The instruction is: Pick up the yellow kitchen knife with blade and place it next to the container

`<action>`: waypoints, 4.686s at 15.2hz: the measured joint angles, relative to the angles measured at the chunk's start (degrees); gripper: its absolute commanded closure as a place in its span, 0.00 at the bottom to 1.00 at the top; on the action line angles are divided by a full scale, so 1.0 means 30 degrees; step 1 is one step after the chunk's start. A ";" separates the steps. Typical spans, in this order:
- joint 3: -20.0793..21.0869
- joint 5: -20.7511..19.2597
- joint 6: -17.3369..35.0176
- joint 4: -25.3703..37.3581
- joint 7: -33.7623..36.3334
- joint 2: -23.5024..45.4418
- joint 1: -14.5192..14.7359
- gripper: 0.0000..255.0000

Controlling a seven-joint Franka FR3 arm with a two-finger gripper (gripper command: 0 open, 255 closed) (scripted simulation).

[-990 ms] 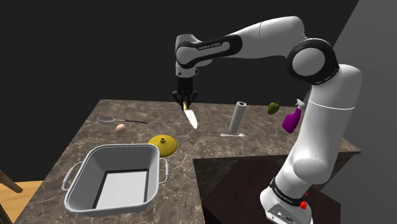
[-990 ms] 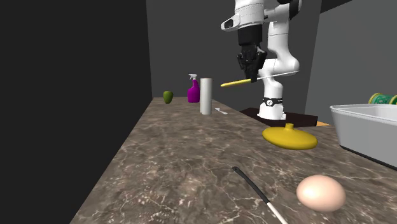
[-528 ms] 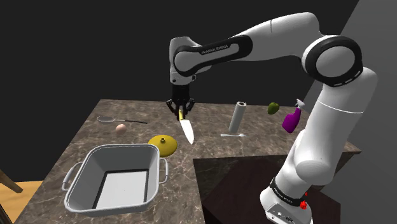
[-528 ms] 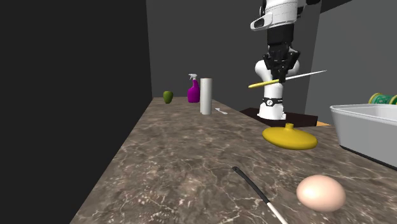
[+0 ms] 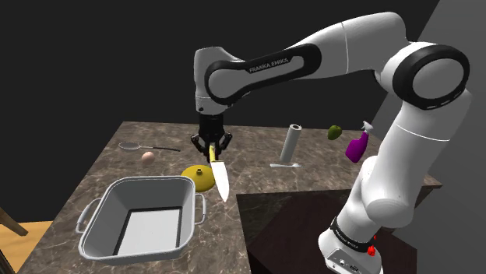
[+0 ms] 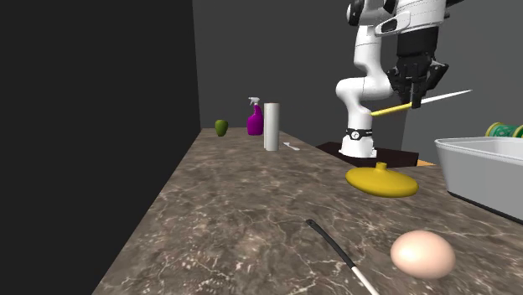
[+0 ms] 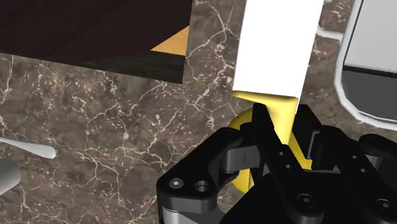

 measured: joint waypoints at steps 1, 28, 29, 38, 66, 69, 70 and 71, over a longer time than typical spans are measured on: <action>0.0243 0.0119 0.0102 -0.0314 0.0445 -0.0267 0.0254 1.00; 0.5379 -0.1160 0.0746 0.5528 1.3033 0.4971 0.7494 1.00; 0.5456 -0.1333 0.0680 0.5982 1.3449 0.5337 0.7812 1.00; 0.5447 -0.1918 0.2028 0.5957 1.4214 0.6681 0.8530 1.00; 0.4537 -0.3299 0.7638 0.3787 1.4339 1.0220 0.9209 1.00; 0.4500 -0.3348 0.7787 0.3858 1.4323 1.0418 0.9245 1.00; 0.4509 -0.3350 0.7816 0.3839 1.4327 1.0435 0.9261 1.00; 0.4519 -0.3347 0.7828 0.3834 1.4308 1.0440 0.9256 1.00</action>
